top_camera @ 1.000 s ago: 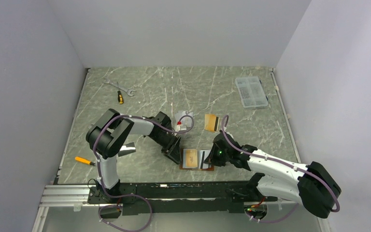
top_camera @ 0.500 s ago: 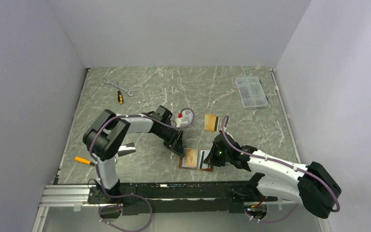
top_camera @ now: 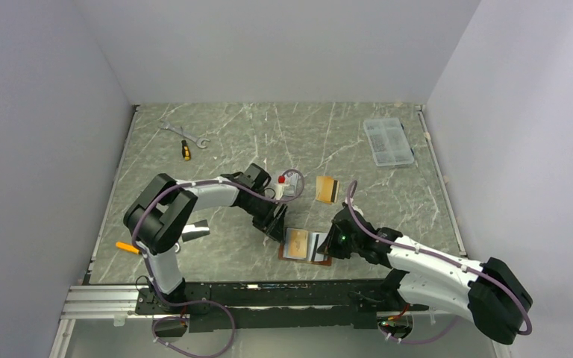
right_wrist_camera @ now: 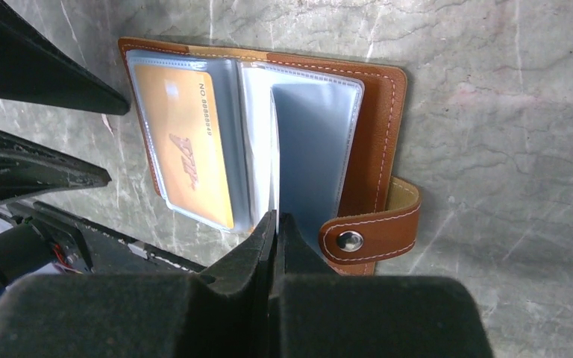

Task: Put the credit cards into the card holder
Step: Turn over the card slot in the card holder.

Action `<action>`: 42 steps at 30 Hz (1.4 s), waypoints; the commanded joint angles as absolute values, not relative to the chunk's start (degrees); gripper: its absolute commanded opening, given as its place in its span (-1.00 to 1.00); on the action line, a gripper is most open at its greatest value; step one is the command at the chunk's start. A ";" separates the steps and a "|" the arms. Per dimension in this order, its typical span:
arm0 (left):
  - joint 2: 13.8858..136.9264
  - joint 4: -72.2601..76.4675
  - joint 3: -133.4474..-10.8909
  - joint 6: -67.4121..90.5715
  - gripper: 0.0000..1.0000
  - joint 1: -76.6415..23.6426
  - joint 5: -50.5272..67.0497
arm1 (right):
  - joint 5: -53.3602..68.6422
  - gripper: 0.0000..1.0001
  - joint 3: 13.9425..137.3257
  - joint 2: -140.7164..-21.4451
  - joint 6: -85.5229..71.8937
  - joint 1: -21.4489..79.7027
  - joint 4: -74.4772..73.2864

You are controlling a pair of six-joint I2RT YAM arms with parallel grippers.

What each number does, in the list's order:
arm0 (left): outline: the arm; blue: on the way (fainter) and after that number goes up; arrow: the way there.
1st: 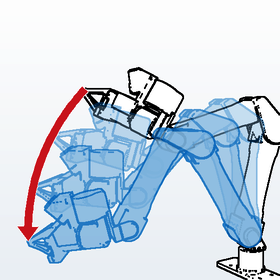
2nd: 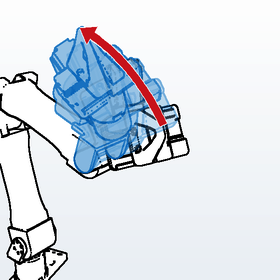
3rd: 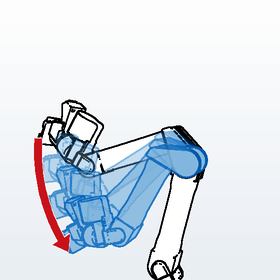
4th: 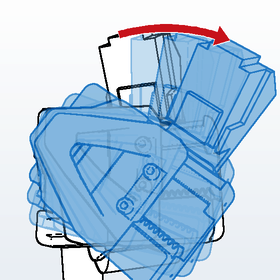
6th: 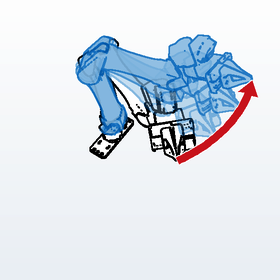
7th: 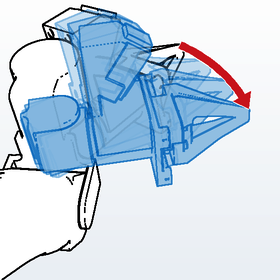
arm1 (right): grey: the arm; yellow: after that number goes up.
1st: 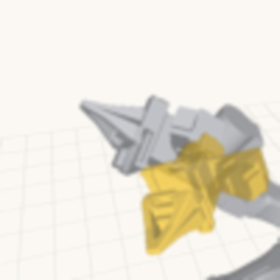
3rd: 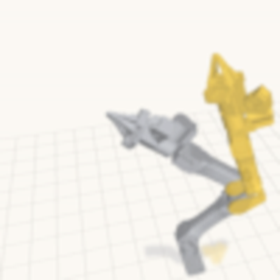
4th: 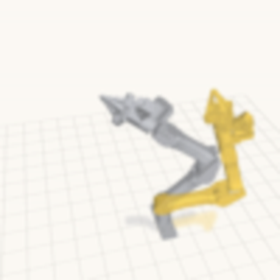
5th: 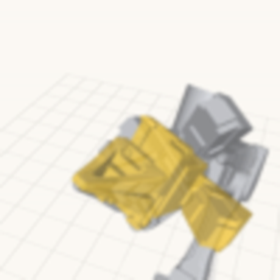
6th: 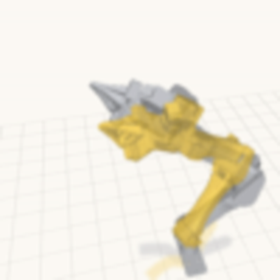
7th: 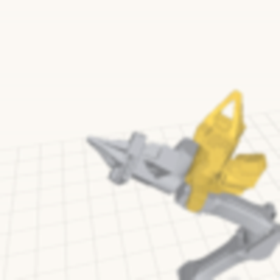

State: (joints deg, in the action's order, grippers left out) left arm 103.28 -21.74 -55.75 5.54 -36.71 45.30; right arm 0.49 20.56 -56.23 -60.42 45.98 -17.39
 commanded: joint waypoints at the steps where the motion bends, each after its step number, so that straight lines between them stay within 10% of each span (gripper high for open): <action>1: 105.75 -19.67 -55.10 7.30 0.26 -38.02 44.67 | -2.92 -1.00 17.66 -55.70 -59.90 46.20 -25.33; 28: 105.16 23.73 -47.55 34.87 0.21 -37.60 72.85 | -1.89 -1.00 16.05 -58.71 -59.39 46.23 -21.33; 42: 105.77 15.57 -49.13 27.54 0.14 -37.45 68.83 | -2.00 -1.00 16.35 -57.70 -59.41 46.23 -21.77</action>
